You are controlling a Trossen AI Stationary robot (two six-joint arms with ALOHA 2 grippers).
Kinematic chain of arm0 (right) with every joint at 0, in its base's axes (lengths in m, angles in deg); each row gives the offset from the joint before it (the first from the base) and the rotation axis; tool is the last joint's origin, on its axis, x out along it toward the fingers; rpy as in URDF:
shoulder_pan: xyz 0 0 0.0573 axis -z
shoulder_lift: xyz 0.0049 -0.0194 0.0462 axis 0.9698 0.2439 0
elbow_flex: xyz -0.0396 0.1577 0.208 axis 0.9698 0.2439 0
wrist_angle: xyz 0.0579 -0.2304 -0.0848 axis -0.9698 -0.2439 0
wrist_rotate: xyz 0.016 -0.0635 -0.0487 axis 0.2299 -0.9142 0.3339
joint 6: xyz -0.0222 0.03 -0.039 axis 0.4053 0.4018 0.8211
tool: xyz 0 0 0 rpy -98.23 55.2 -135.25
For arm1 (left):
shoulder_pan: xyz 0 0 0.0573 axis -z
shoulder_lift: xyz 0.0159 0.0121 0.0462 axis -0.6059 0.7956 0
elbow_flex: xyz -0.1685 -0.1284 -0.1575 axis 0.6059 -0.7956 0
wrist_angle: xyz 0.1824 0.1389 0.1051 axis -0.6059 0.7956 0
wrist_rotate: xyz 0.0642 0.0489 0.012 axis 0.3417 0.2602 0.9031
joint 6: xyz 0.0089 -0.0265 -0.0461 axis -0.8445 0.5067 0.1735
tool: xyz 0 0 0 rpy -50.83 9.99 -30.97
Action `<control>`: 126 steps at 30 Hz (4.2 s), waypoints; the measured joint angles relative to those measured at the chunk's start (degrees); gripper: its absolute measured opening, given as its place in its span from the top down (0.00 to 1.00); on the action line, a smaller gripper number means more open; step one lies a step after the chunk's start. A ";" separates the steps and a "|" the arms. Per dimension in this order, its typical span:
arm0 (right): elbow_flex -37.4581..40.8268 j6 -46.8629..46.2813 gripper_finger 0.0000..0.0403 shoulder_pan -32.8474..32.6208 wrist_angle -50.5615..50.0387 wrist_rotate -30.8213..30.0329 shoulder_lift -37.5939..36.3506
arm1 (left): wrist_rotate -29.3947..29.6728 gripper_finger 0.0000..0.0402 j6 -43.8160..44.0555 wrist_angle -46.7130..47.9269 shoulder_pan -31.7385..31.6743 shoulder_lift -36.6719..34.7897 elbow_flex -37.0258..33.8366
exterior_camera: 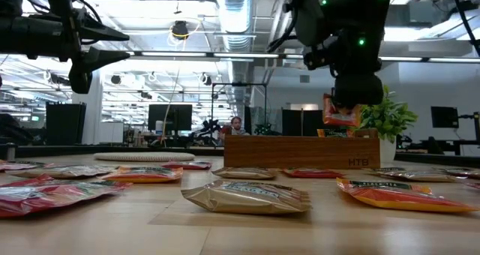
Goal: Pick & Place Tea
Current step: Put the orange tea bag into the right section of the wooden organizer
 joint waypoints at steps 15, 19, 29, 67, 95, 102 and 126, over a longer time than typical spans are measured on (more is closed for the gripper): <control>1.80 3.03 1.00 0.00 3.37 0.17 2.00 | 0.01 0.62 -0.02 0.01 0.01 0.00 0.00; 2.28 3.16 1.00 0.00 2.78 0.31 1.93 | 0.00 0.62 -0.02 0.00 0.01 0.01 0.00; 2.34 3.16 1.00 0.00 3.00 0.36 1.98 | 0.00 0.62 -0.02 0.02 0.02 0.01 0.00; 2.32 6.33 0.81 0.51 0.78 -0.76 1.98 | 0.03 0.62 -0.28 0.02 0.02 0.00 0.00; -8.51 5.35 0.80 -0.92 -12.10 -2.89 -1.46 | 0.02 0.62 -0.26 0.02 0.00 0.00 0.00; -8.37 5.87 0.80 -5.58 -8.00 11.16 -10.31 | 0.04 0.62 -0.24 0.10 0.00 0.00 0.00; -8.35 9.18 0.74 -17.25 21.21 36.75 -1.86 | 0.02 0.62 0.04 1.42 0.00 0.00 0.00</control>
